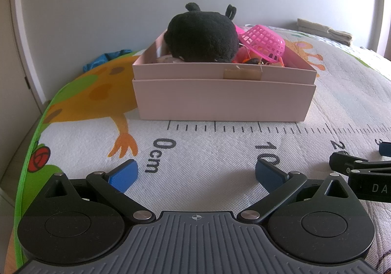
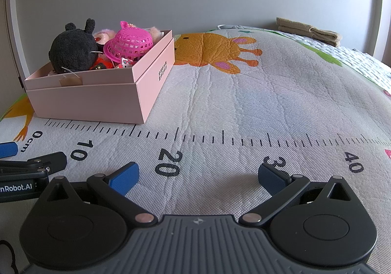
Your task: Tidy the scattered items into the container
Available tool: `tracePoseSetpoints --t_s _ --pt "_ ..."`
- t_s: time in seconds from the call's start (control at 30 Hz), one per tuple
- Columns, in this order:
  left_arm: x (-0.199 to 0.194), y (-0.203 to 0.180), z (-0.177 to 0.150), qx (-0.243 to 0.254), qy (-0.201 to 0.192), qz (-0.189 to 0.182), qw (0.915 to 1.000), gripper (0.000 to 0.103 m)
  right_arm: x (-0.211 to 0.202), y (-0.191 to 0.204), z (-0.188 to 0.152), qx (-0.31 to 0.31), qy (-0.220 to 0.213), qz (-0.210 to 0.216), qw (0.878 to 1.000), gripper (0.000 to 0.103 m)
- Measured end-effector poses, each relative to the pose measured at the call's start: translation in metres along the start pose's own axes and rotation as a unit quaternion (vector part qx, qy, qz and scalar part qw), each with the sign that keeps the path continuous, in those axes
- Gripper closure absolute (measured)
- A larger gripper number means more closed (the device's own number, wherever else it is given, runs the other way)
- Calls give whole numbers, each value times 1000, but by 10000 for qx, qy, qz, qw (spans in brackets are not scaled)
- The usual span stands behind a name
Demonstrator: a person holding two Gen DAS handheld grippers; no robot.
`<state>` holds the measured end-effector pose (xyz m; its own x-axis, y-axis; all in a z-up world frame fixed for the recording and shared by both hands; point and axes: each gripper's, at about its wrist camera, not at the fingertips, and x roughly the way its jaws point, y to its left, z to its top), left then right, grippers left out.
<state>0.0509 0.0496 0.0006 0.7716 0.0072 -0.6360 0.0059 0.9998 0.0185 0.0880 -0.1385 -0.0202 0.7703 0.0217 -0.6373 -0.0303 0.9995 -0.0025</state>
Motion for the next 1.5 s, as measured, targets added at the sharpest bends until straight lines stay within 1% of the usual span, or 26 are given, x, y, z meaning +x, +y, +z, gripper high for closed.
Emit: tracePoseSetpoints --t_s 0.53,0.93,1.17,1.5 --pt "0 1 0 -18 2 -28 10000 0 0 0 0 0 0 1 10000 0" --pt "-3 5 2 73 169 -171 9997 0 0 0 0 -3 0 0 10000 0" --pt "-5 7 -1 144 140 -266 9994 0 0 0 0 0 0 2 10000 0" --pt "-5 6 -1 144 138 -257 9995 0 0 0 0 -1 0 3 10000 0"
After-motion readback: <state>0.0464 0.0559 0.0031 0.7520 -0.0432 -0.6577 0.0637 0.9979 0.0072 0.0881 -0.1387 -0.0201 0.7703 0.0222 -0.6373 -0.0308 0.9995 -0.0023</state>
